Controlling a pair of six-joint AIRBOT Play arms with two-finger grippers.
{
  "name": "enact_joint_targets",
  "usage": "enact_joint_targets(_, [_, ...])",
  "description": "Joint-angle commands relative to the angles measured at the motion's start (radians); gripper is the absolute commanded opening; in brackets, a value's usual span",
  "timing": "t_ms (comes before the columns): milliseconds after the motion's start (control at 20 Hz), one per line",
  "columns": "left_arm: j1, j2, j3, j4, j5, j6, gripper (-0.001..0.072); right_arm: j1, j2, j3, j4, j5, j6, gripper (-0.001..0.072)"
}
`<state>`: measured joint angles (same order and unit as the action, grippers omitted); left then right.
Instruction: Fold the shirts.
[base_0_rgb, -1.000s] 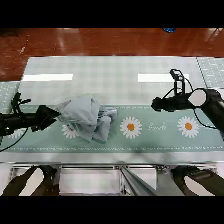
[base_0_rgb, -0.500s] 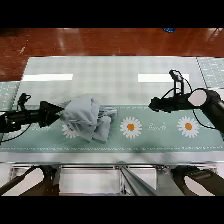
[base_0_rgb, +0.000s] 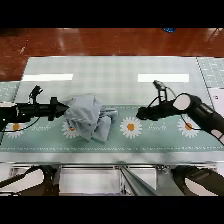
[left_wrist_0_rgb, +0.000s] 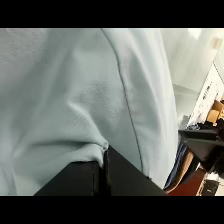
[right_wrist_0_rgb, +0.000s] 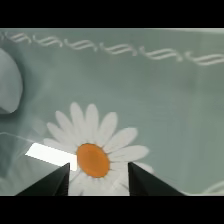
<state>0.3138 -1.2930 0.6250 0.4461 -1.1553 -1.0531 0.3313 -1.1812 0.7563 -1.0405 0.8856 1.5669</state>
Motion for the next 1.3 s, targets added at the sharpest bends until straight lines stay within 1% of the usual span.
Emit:
enact_joint_targets(0, [-0.01,-0.007,0.02,0.003,-0.01,0.013,0.0017,0.09,-0.098,0.006,0.148,-0.076,-0.032,0.0411])
enact_joint_targets(50, [-0.01,-0.007,0.02,0.004,-0.014,0.013,0.0017,0.09,-0.123,0.013,0.22,-0.072,-0.063,0.0411])
enact_joint_targets(150, [-0.01,-0.007,0.02,0.004,-0.024,0.013,0.0017,0.098,-0.159,0.012,0.406,-0.031,-0.196,0.0411])
enact_joint_targets(200, [-0.01,-0.007,0.02,0.004,-0.024,0.013,0.0017,0.117,-0.17,0.012,0.451,-0.029,-0.22,0.0411])
enact_joint_targets(350, [-0.01,-0.008,0.02,0.006,-0.023,0.013,0.0017,0.205,-0.214,0.012,0.535,-0.083,-0.228,0.0411])
enact_joint_targets(500, [-0.01,-0.008,0.02,0.006,-0.023,0.013,0.0017,0.281,-0.278,0.014,0.718,-0.154,-0.307,0.0411])
enact_joint_targets(700, [-0.011,-0.008,0.02,0.006,-0.021,0.013,0.0017,0.308,-0.319,0.016,0.922,-0.207,-0.397,0.0411])
enact_joint_targets(800, [-0.011,-0.008,0.02,0.005,-0.012,0.012,0.0017,0.308,-0.331,0.022,0.98,-0.233,-0.428,0.041])
enact_joint_targets(900, [-0.014,-0.008,0.02,0.005,-0.013,0.012,0.0017,0.309,-0.354,0.053,0.982,-0.223,-0.433,0.0403])
enact_joint_targets(950, [-0.017,-0.007,0.02,0.005,-0.013,0.012,0.0017,0.309,-0.371,0.079,0.979,-0.201,-0.447,0.0293])
enact_joint_targets(1000, [-0.018,-0.007,0.02,-0.004,-0.014,0.012,0.0017,0.309,-0.385,0.104,0.98,-0.176,-0.484,0.0073])
enact_joint_targets(1050, [-0.017,-0.005,0.02,-0.028,-0.022,0.012,0.0017,0.308,-0.39,0.126,0.979,-0.151,-0.524,0.0021])
enact_joint_targets(1100, [-0.016,0.0,0.023,-0.058,-0.03,0.013,0.0017,0.306,-0.387,0.148,0.966,-0.116,-0.54,0.0021])
enact_joint_targets(1200, [-0.004,0.03,0.058,-0.13,-0.051,0.013,0.0017,0.274,-0.342,0.204,0.882,-0.058,-0.533,0.002])
enact_joint_targets(1250, [0.009,0.058,0.089,-0.185,-0.053,0.013,0.0017,0.241,-0.295,0.241,0.803,-0.057,-0.491,0.002])
